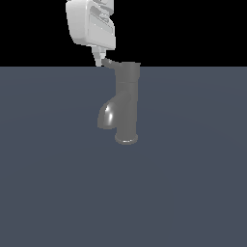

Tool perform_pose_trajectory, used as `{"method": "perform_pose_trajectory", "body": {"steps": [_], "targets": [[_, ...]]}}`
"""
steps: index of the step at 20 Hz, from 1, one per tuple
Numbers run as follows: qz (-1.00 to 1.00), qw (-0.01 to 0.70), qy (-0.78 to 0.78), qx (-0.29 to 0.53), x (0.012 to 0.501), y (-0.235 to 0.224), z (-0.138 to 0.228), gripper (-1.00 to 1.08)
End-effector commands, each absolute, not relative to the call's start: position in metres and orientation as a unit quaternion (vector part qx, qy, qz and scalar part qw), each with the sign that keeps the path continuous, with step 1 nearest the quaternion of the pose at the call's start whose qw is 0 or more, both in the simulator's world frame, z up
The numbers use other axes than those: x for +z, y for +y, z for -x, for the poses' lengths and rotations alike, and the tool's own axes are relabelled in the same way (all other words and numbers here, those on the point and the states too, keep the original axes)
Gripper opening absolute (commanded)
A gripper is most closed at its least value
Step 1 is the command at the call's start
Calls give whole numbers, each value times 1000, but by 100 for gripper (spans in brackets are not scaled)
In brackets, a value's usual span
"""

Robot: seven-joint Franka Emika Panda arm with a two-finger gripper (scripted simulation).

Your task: Turn on the faucet by rotating a designated handle.

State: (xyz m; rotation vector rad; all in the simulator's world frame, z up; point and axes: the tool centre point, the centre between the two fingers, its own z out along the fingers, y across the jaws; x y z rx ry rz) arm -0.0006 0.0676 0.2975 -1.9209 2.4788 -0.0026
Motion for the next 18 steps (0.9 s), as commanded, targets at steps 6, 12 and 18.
{"method": "perform_pose_trajectory", "body": {"steps": [6, 12, 18], "targets": [[613, 1, 790, -1, 297, 59, 14, -100], [610, 1, 792, 0, 297, 34, 28, -100], [608, 0, 794, 0, 298, 8, 43, -100]]}}
